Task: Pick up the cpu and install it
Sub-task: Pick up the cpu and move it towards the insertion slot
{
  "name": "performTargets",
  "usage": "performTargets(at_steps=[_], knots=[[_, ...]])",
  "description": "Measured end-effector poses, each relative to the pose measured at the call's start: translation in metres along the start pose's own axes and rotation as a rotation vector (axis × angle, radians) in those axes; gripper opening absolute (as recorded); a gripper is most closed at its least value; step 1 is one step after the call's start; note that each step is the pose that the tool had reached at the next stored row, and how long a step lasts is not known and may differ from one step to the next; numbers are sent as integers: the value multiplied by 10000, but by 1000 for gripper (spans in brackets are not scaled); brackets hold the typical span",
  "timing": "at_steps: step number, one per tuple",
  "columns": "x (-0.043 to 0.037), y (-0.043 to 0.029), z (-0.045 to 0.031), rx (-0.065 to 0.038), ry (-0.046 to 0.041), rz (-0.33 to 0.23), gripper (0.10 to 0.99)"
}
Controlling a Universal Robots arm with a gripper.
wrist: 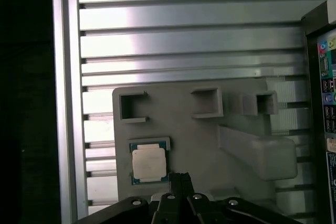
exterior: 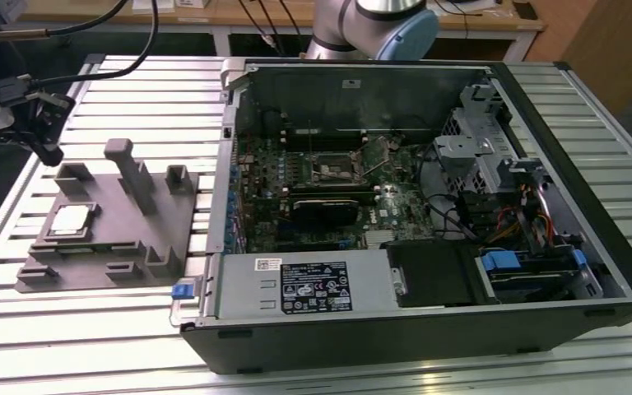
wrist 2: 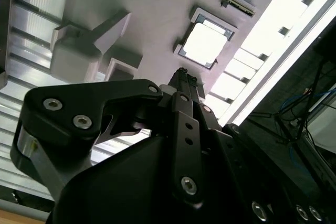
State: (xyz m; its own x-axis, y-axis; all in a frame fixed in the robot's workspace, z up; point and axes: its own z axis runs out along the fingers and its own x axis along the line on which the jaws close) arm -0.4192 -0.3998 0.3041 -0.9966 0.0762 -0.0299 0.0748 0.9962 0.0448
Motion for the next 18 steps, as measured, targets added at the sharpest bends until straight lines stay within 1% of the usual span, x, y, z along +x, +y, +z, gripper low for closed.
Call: performTargets(at_steps=[11,15,18], knots=[[168,-30,122,0,0,1,106],[215,-38,172,0,0,1,106],[235,-44,216,0,0,0,106]])
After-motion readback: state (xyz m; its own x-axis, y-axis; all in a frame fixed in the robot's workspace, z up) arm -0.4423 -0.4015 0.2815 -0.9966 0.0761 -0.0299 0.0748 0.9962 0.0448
